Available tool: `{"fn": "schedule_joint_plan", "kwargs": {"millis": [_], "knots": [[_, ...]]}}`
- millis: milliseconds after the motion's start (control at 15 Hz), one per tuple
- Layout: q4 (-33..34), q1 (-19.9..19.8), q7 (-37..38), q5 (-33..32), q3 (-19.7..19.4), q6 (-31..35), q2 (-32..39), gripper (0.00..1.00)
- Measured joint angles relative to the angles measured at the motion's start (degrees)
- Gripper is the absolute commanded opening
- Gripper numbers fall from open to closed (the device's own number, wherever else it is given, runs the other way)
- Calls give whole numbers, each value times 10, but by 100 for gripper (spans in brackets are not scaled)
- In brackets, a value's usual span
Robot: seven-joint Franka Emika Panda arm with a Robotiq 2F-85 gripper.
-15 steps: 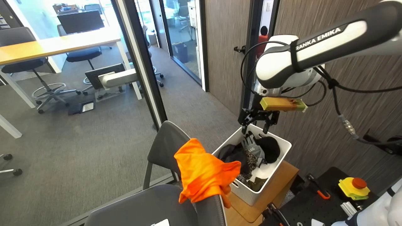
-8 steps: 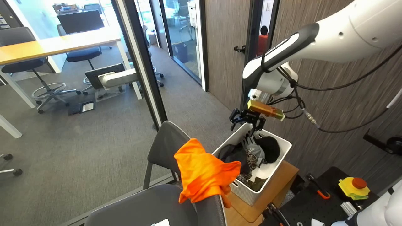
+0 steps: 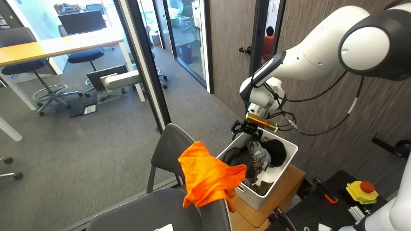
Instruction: Place one item of black clothing from the white box onto the backrest of the grey chair
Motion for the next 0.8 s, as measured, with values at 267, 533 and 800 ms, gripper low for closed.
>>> {"fn": "schedule_joint_plan", "kwargs": {"millis": [267,533,800], "knots": [[74,-27,-44,29,27,0,89,100],[110,-62,-148,77,52,5,137,100],[117,-91,-251,96,57,6,165,100]]}}
